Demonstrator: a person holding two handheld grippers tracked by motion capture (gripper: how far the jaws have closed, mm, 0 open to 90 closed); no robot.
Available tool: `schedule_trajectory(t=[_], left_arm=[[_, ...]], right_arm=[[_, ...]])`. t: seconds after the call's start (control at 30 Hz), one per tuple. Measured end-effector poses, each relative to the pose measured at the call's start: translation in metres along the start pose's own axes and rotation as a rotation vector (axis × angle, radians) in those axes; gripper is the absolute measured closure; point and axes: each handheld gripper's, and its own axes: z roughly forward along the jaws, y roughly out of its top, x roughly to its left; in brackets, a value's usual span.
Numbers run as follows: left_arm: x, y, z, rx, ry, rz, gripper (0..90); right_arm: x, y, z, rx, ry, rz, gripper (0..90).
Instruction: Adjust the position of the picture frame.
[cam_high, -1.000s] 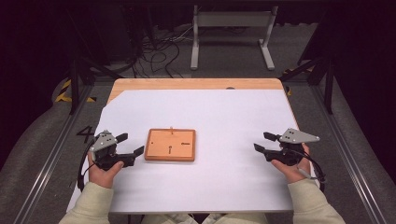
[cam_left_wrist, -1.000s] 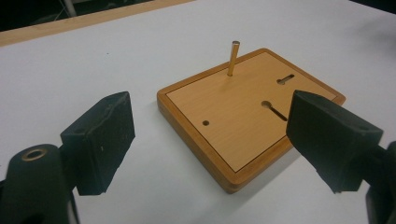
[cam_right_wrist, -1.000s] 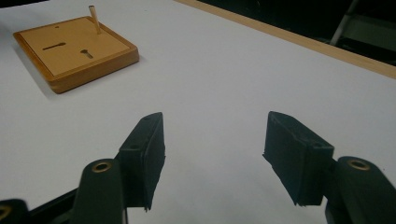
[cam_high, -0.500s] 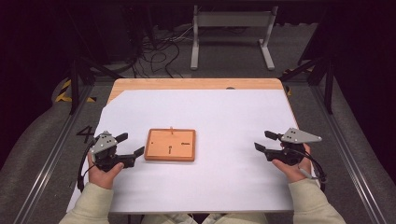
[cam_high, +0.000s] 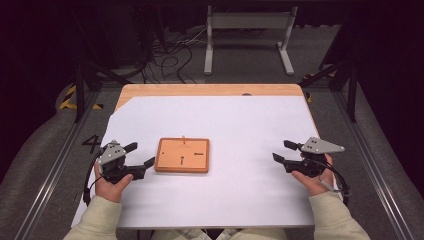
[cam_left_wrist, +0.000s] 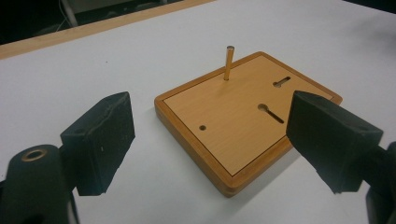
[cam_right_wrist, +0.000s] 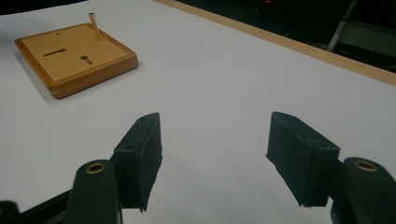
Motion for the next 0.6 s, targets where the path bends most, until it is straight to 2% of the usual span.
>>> schedule_trajectory(t=[0.37, 0.47, 0.5, 0.53, 0.6], left_arm=[[-0.0023, 0.002, 0.0017, -0.001, 0.007, 0.006, 16.6], [-0.0018, 0.0041, 0.0027, -0.003, 0.008, -0.005, 24.5], [-0.0024, 0.0057, 0.0041, 0.005, 0.03, -0.001, 26.8], [-0.0024, 0.0057, 0.0041, 0.005, 0.03, -0.001, 29.4], [-0.0021, 0.0082, 0.006, 0.016, 0.059, 0.006, 37.3]], right_arm=[[-0.0007, -0.001, 0.0011, 0.004, 0.005, 0.007, 35.7], [-0.0011, -0.001, 0.001, 0.004, 0.004, 0.008, 35.8], [-0.0012, -0.0009, 0.0011, 0.004, 0.004, 0.008, 35.8], [-0.0014, -0.0009, 0.0011, 0.004, 0.004, 0.009, 35.8], [-0.0014, -0.0009, 0.0014, 0.005, 0.004, 0.01, 35.9]])
